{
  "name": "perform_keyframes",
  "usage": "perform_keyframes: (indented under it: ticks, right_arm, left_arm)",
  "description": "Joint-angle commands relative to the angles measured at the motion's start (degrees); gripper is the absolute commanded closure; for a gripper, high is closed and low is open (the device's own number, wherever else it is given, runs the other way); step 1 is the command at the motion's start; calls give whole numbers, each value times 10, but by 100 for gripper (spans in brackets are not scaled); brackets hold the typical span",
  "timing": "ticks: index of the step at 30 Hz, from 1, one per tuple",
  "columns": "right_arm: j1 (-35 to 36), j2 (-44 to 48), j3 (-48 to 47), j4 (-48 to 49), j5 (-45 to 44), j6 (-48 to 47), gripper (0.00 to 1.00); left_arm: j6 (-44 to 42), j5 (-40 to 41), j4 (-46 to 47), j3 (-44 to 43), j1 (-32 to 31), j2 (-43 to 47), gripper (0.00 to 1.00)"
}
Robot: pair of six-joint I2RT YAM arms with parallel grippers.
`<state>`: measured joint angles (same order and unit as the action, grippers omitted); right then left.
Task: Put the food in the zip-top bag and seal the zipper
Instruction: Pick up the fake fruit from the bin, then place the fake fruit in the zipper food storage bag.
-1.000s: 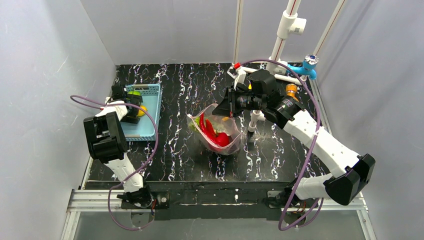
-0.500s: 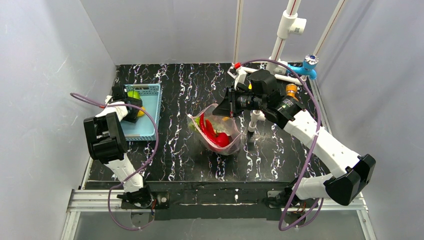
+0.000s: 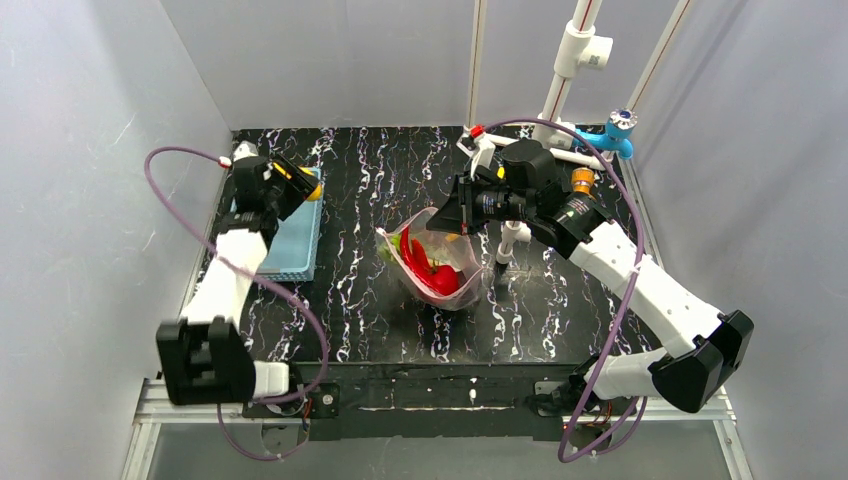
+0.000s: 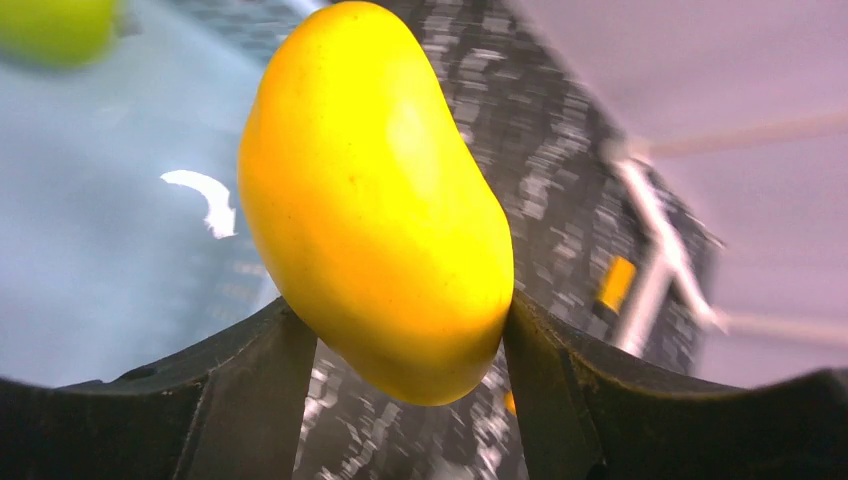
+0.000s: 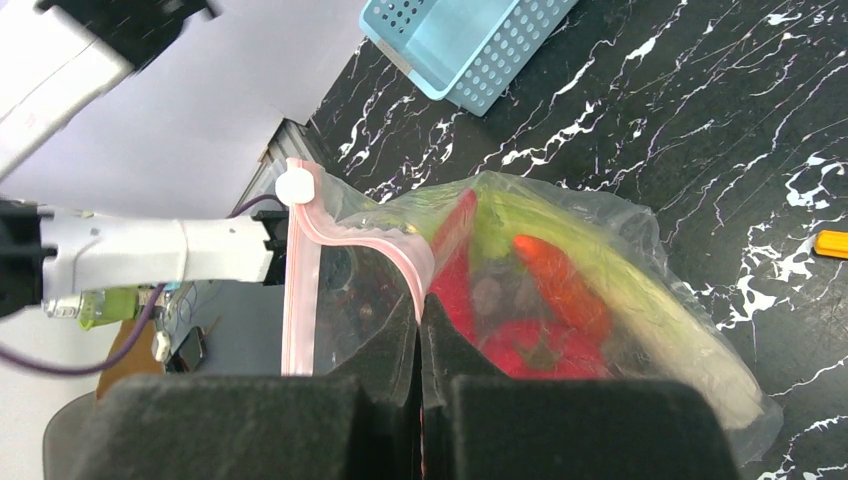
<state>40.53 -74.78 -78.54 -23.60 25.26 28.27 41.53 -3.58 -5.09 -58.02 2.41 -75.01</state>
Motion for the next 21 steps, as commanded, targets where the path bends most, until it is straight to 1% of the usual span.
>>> perform_keyframes:
  ticks: [1, 4, 5, 7, 8, 9, 11, 13, 16, 18, 21]
  right_arm:
    - [1, 24, -14, 33, -1, 2, 99]
    - [1, 22, -5, 53, 7, 14, 99]
    - [1, 21, -3, 58, 9, 18, 99]
    - [1, 20, -1, 65, 13, 27, 99]
    - [1, 20, 1, 68, 12, 31, 99]
    - [1, 20, 2, 70, 9, 36, 99]
    - [1, 21, 4, 73, 2, 43, 99]
    - [1, 22, 7, 74, -5, 52, 99]
    - [1, 30, 15, 81, -10, 62, 99]
    - [1, 36, 18, 84, -10, 64, 99]
    - [1, 41, 20, 88, -14, 65, 99]
  left_arm:
    - [-23, -186, 29, 35, 5, 143, 90]
    - [39, -306, 74, 53, 5, 219, 90]
    - [67, -333, 98, 60, 2, 238, 90]
    - [130, -370, 150, 73, -10, 263, 92]
    - [157, -380, 169, 75, -27, 271, 93]
    - [166, -381, 173, 71, -58, 273, 94]
    - [150, -357, 154, 50, -126, 277, 96]
    - [108, -301, 125, 29, -219, 284, 96]
    - [50, -213, 120, 25, -329, 298, 96]
    - [14, -157, 117, 29, -387, 301, 95]
    - [-15, -91, 106, 33, -455, 284, 93]
